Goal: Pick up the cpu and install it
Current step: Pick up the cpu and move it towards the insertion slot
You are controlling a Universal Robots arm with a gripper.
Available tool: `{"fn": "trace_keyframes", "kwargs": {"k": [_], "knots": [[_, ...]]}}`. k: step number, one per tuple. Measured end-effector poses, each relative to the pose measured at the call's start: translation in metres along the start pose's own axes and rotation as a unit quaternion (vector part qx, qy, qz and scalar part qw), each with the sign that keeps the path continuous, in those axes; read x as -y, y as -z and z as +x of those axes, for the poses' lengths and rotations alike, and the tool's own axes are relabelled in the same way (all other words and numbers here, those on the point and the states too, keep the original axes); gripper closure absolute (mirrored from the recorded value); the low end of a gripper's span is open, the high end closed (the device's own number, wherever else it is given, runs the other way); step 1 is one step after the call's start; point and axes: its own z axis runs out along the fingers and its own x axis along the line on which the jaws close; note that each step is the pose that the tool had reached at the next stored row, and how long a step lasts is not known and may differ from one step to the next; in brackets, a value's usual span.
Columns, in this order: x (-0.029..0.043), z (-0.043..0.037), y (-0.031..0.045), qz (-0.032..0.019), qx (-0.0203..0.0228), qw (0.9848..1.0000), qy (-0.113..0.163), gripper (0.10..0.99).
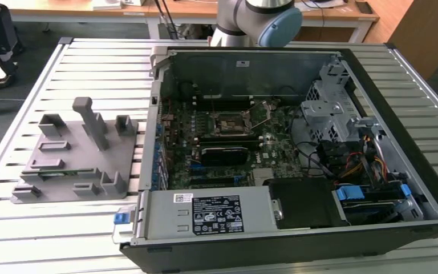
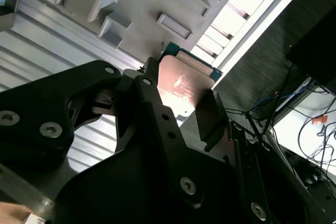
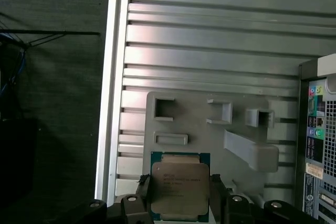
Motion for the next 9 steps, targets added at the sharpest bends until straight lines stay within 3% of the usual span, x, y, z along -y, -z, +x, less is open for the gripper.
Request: {"fn": "trace_keyframes", "kwargs": {"k": [9], "knots": [[-0.0025, 0.0001, 0.0156, 0.0002, 0.0031, 1.0, 0.0, 0.561]]}}
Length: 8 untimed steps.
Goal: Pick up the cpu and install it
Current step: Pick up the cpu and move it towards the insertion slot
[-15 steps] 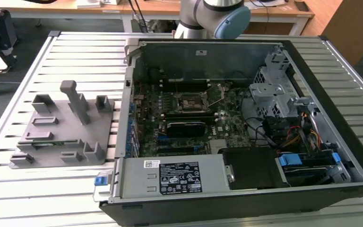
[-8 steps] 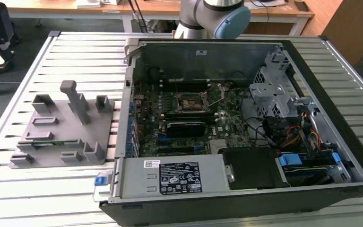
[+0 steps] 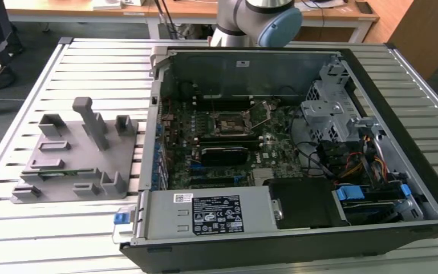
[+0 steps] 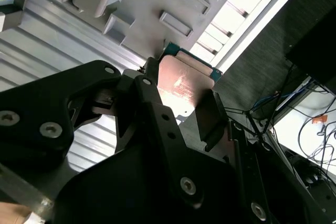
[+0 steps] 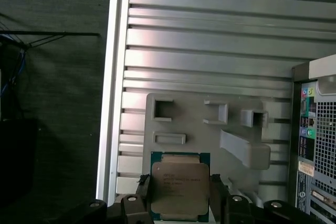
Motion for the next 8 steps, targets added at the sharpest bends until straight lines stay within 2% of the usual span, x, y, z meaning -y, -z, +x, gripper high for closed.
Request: {"fn": "trace_keyframes", "kwargs": {"k": [6, 8], "knots": [[-0.0015, -0.0002, 0.0123, 0.0001, 0.0019, 1.0, 0.0, 0.561], [-0.0016, -0.0002, 0.0142, 0.0, 0.0021, 1.0, 0.0, 0.561]]}}
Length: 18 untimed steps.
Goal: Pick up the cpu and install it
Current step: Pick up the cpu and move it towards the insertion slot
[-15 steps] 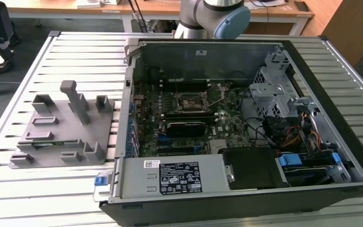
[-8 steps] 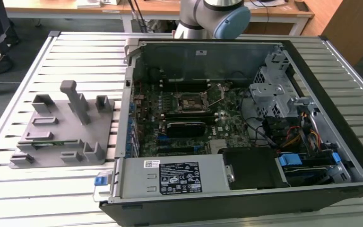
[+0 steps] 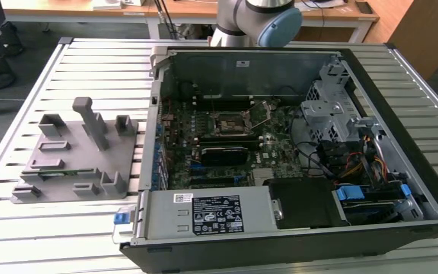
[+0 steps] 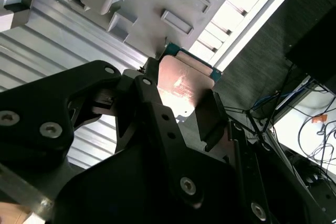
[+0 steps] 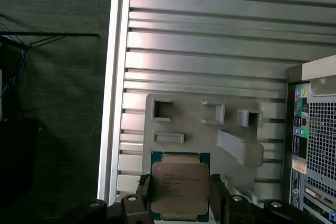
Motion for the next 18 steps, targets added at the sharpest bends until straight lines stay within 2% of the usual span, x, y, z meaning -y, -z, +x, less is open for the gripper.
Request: {"fn": "trace_keyframes", "kwargs": {"k": [3, 8, 18], "knots": [[-0.0001, -0.0016, 0.0003, 0.0004, -0.0001, 1.0, 0.0, 0.561], [0.0004, -0.009, 0.0001, 0.0012, -0.0001, 1.0, 0.0, 0.561], [0.0013, -0.0308, -0.0003, 0.0029, -0.0003, 1.0, 0.0, 0.561]]}}
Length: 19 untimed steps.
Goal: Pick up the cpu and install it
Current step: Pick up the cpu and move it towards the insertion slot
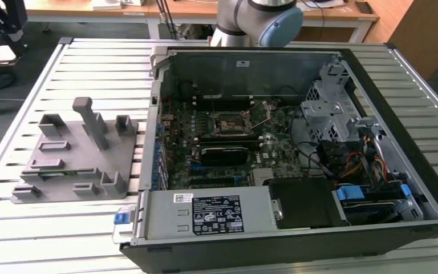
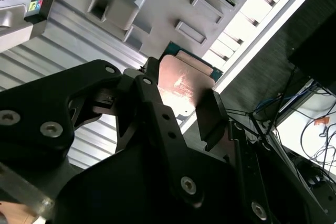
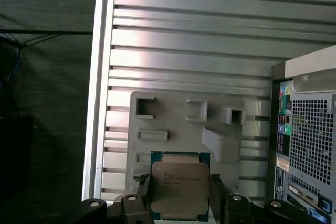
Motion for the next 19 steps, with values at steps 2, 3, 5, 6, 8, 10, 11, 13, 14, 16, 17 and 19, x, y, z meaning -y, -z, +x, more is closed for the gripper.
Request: {"fn": "trace_keyframes", "kwargs": {"k": [2, 3, 5, 6, 8, 10, 11, 13, 14, 16, 17, 19], "knots": [[0.0, -0.0045, -0.0002, 0.0, 0.0, 1.0, 0.0, 0.561], [0.0, -0.007, -0.0003, 0.0, 0.0, 1.0, 0.0, 0.561], [0.0002, -0.0116, -0.0004, 0.0, 0.0, 1.0, 0.0, 0.561], [0.0001, -0.0133, -0.0005, 0.0, 0.0, 1.0, 0.0, 0.561], [0.0, -0.0165, -0.0007, 0.0, 0.0, 1.0, 0.0, 0.561], [-0.0002, -0.0197, -0.0008, 0.0, 0.0, 1.0, 0.0, 0.561], [-0.0003, -0.0212, -0.0009, 0.0, 0.0, 1.0, 0.0, 0.561], [-0.0005, -0.0243, -0.001, 0.0, -0.0001, 1.0, 0.0, 0.561], [-0.0006, -0.0255, -0.0011, 0.0, 0.0, 1.0, 0.0, 0.561], [-0.0009, -0.0277, -0.0011, 0.0, -0.0001, 1.0, 0.0, 0.561], [-0.0012, -0.0286, -0.0011, 0.0, -0.0001, 1.0, 0.0, 0.561], [-0.0016, -0.0304, -0.0012, 0.0, -0.0001, 1.0, 0.0, 0.561]]}}
